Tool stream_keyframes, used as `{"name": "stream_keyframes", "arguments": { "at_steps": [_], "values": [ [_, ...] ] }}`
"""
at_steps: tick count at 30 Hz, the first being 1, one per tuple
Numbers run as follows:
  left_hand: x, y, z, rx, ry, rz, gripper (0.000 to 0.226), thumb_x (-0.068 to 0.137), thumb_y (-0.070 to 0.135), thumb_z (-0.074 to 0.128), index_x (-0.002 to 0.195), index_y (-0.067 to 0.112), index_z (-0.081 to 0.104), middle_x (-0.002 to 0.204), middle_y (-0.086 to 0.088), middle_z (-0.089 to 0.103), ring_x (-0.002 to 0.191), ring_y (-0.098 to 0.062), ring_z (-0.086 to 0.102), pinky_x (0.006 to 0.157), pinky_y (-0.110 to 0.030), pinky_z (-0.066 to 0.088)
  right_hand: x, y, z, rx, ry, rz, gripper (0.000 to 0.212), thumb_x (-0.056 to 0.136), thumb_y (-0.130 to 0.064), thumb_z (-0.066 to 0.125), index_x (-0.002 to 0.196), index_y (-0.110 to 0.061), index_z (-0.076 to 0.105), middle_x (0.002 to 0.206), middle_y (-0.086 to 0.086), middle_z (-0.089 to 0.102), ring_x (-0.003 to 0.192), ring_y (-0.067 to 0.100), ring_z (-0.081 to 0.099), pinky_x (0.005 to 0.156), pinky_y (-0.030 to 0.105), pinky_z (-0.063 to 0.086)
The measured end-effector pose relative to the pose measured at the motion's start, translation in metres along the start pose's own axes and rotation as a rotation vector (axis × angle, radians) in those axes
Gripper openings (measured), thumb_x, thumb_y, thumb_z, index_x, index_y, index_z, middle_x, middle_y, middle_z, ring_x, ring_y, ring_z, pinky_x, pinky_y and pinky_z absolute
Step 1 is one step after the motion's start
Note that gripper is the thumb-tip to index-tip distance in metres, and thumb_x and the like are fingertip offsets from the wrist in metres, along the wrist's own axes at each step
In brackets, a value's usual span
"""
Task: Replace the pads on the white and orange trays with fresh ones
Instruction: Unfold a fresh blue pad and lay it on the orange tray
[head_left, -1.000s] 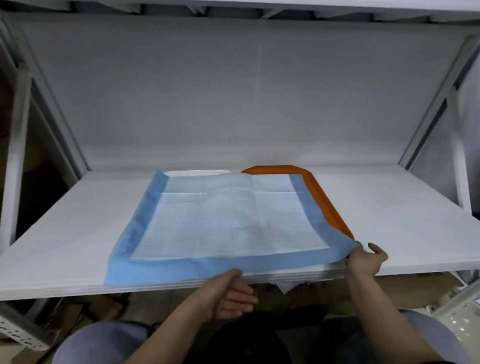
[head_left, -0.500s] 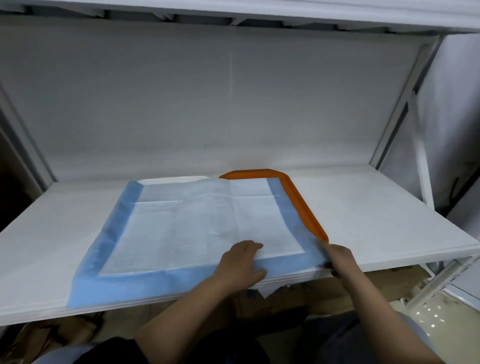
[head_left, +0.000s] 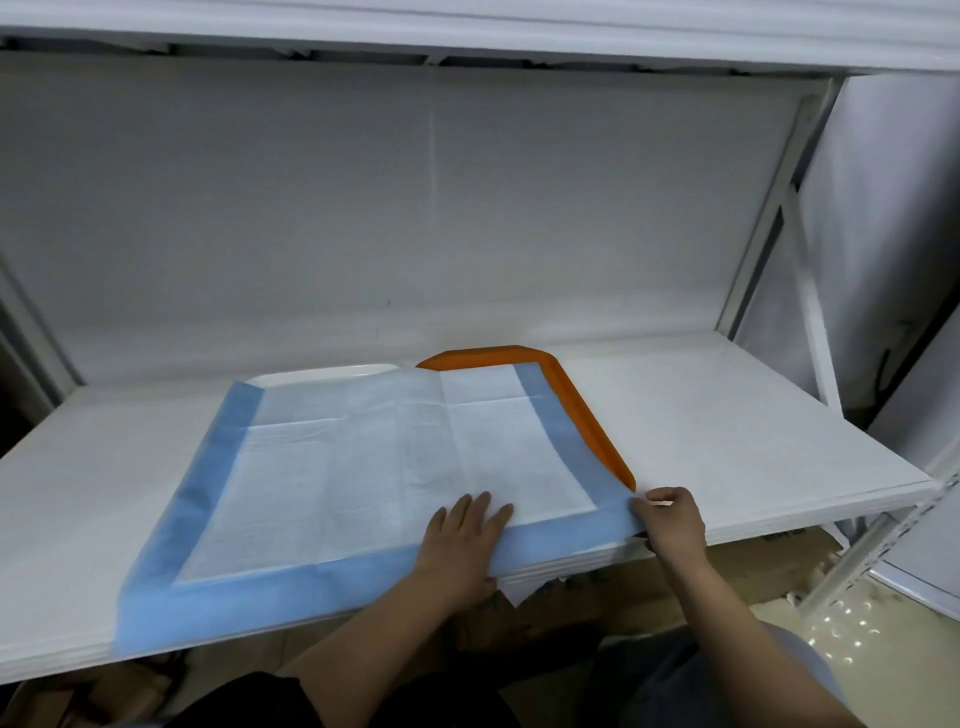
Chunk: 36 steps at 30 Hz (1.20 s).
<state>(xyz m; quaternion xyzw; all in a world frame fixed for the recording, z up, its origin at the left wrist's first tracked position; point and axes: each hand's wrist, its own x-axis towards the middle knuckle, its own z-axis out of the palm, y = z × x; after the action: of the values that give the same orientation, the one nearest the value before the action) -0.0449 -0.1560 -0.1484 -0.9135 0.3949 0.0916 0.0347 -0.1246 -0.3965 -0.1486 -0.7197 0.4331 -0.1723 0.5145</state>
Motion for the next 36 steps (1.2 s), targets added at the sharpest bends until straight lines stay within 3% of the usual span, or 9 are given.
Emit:
{"name": "stream_keyframes", "arguments": {
  "at_steps": [7,11,15,17,20,23,28,32,36],
  "values": [
    [-0.005,-0.006,-0.001,-0.001,0.082,0.029,0.07,0.097,0.032,0.038,0.151,0.028,-0.005,0.16,-0.007,-0.001,0.146,-0.029,0.007,0.117,-0.041,0.014,-0.004,-0.005,0.002,-0.048,0.039,-0.001,0.032,0.097,-0.03,0.048,0.125,-0.014,0.043,0.119,0.015,0.057,0.103,0.034,0.056,0.092,0.051,0.048],
    [-0.007,-0.004,-0.002,-0.012,0.15,0.035,0.066,0.097,0.031,0.036,0.152,0.018,0.003,0.159,-0.008,0.01,0.143,-0.027,0.018,0.113,-0.038,0.025,-0.028,-0.021,0.016,-0.489,0.189,-0.503,0.043,0.092,-0.035,0.054,0.129,-0.014,0.05,0.125,0.01,0.057,0.114,0.029,0.053,0.094,0.043,0.042],
    [-0.012,-0.014,0.006,0.033,0.188,-0.055,0.067,0.094,0.031,0.045,0.151,0.009,0.015,0.151,-0.011,0.029,0.134,-0.028,0.036,0.104,-0.038,0.038,-0.062,-0.035,0.049,-0.745,-0.447,-0.921,0.06,0.088,-0.055,0.053,0.141,-0.03,0.038,0.147,-0.009,0.039,0.138,0.01,0.03,0.114,0.033,0.021],
    [-0.017,-0.026,0.011,-0.026,0.255,-0.048,0.065,0.083,0.028,0.06,0.14,0.005,0.041,0.131,-0.014,0.054,0.114,-0.03,0.058,0.086,-0.037,0.053,-0.07,-0.03,0.071,-0.869,-0.608,-1.019,0.074,0.083,-0.053,0.058,0.146,-0.027,0.03,0.153,-0.007,0.03,0.142,0.011,0.023,0.117,0.032,0.015],
    [-0.028,-0.049,0.02,0.018,0.317,-0.018,0.068,0.043,0.03,0.088,0.105,0.009,0.071,0.089,-0.006,0.072,0.071,-0.02,0.071,0.051,-0.025,0.056,-0.071,-0.021,0.094,-0.916,-0.461,-1.26,0.069,0.06,-0.029,0.081,0.124,-0.016,0.061,0.126,0.002,0.062,0.113,0.017,0.061,0.095,0.031,0.048],
    [-0.047,-0.067,0.016,0.065,0.314,-0.055,0.068,0.026,0.031,0.092,0.089,0.014,0.077,0.079,-0.001,0.073,0.061,-0.013,0.069,0.044,-0.02,0.051,-0.064,-0.019,0.098,-0.857,-0.301,-1.355,0.049,0.043,-0.013,0.084,0.091,-0.017,0.075,0.096,0.001,0.074,0.08,0.014,0.072,0.062,0.024,0.057],
    [-0.092,-0.117,0.022,0.073,0.325,-0.09,0.065,0.04,0.015,0.081,0.104,0.012,0.068,0.073,-0.002,0.071,0.057,-0.015,0.067,0.043,-0.019,0.048,-0.06,-0.016,0.098,-0.827,-0.262,-1.408,0.053,0.039,-0.007,0.091,0.09,-0.015,0.076,0.094,0.002,0.075,0.078,0.015,0.072,0.061,0.025,0.058],
    [-0.114,-0.143,0.031,0.054,0.338,-0.158,0.081,0.03,0.002,0.087,0.109,0.008,0.068,0.087,-0.008,0.073,0.068,-0.02,0.071,0.051,-0.023,0.055,-0.062,-0.015,0.098,-0.815,-0.286,-1.38,0.06,0.036,-0.006,0.092,0.093,-0.015,0.076,0.096,0.002,0.074,0.081,0.016,0.072,0.064,0.027,0.059],
    [-0.121,-0.146,0.033,0.045,0.391,-0.135,0.053,0.064,0.006,0.05,0.117,0.011,0.052,0.097,-0.009,0.072,0.081,-0.021,0.072,0.065,-0.027,0.057,-0.062,-0.013,0.095,-0.842,-0.284,-1.375,0.065,0.035,-0.008,0.093,0.097,-0.019,0.075,0.099,0.0,0.074,0.084,0.014,0.072,0.067,0.026,0.058]
  ]
}}
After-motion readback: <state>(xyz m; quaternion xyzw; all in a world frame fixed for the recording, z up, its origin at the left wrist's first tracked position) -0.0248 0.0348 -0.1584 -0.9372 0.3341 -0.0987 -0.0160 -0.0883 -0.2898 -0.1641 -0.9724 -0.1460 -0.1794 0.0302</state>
